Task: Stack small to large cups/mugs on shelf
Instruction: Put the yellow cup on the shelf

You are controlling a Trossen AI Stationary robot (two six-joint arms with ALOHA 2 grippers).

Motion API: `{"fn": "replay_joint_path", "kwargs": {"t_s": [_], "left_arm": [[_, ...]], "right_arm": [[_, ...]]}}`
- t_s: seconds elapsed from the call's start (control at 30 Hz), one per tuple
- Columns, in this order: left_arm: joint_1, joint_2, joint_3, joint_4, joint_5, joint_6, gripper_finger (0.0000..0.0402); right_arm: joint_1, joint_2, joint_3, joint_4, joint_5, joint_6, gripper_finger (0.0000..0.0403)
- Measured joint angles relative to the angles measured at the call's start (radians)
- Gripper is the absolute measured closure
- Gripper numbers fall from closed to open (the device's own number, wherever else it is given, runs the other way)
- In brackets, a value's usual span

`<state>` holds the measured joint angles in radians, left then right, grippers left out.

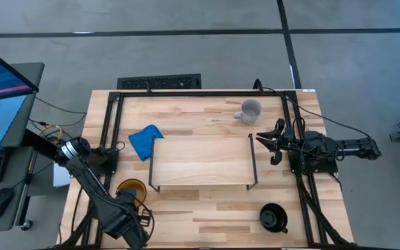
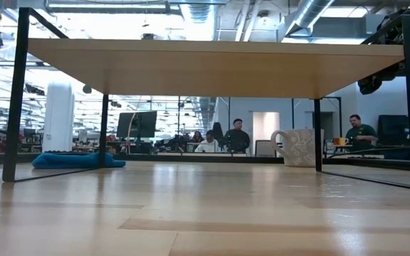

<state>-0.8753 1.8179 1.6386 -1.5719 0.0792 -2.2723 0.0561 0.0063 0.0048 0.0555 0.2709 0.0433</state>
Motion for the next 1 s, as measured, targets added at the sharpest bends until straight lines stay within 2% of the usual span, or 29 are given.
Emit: {"fn": "replay_joint_path", "kwargs": {"t_s": [0.13,0.3,0.57,1.0], "left_arm": [[-0.001,0.000,0.050,0.001,-0.111,0.023,0.0319],[-0.012,-0.001,0.098,0.001,-0.202,0.036,0.0319],[-0.051,-0.001,0.158,0.000,-0.172,0.039,0.0319],[-0.081,0.000,0.296,-0.001,-0.304,0.101,0.0319]], "right_arm": [[0.000,0.000,0.000,0.000,0.000,0.000,0.0296],[0.000,0.000,0.000,0.000,0.000,0.000,0.0296],[0.000,0.000,0.000,0.000,0.000,0.000,0.0296],[0.000,0.000,0.000,0.000,0.001,0.000,0.0296]]}}
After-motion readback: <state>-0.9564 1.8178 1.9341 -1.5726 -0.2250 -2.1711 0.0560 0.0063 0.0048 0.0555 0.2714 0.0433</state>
